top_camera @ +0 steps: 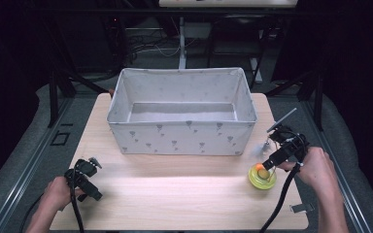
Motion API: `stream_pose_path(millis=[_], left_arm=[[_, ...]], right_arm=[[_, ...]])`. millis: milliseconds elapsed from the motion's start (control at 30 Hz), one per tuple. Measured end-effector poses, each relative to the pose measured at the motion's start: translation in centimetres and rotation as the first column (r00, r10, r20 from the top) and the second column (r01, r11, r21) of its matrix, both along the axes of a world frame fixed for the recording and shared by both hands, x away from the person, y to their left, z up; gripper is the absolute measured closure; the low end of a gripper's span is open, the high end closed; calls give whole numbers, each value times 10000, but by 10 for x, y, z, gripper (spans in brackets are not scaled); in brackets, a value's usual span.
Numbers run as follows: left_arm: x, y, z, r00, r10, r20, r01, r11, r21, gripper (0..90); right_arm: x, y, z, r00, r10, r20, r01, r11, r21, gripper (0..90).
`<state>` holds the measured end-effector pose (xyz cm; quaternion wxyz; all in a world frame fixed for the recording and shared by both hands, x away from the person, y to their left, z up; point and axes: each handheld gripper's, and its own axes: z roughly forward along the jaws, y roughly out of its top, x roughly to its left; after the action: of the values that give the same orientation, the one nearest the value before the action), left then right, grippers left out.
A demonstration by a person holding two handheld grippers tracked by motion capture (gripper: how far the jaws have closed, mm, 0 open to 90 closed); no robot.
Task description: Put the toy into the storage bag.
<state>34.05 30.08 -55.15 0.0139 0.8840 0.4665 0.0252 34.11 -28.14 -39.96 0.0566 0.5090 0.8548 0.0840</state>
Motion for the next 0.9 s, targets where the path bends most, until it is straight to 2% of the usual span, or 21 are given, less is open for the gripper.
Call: stream_pose_path(millis=[33, 133, 200, 267, 300, 567, 700, 900], left_arm=[[0, 0, 0, 10000, 3, 2, -3, 10000, -2, 43], [0, 0, 0, 10000, 5, -3, -5, 10000, 10, 44], [0, 0, 0, 10000, 13, -11, -13, 10000, 12, 45], [0, 0, 0, 10000, 4, -4, -4, 10000, 12, 45], [0, 0, 0, 10000, 2, 1, -2, 10000, 12, 46], [0, 0, 0, 10000, -12, -16, 12, 10000, 16, 49], [0, 0, 0, 10000, -30, -38, 30, 10000, 19, 49], [0, 0, -1, 10000, -75, -51, 76, 10000, 27, 51]], right_arm=[[3, 1, 0, 9998, 156, -119, -157, 9998, -93, 320], [5, 2, 0, 9997, 211, -121, -213, 9995, -212, 369], [8, 3, 0, 9996, 246, -154, -249, 9995, -191, 452], [9, 3, 1, 9993, 299, -245, -306, 9992, -271, 472], [11, 3, 2, 9987, 380, -342, -392, 9985, -375, 527], [12, 6, 7, 9990, 366, -256, -377, 9983, -437, 641], [13, 6, 14, 9988, 368, -314, -389, 9969, -684, 689], [13, 7, 16, 9982, 460, -386, -491, 9953, -834, 766]])
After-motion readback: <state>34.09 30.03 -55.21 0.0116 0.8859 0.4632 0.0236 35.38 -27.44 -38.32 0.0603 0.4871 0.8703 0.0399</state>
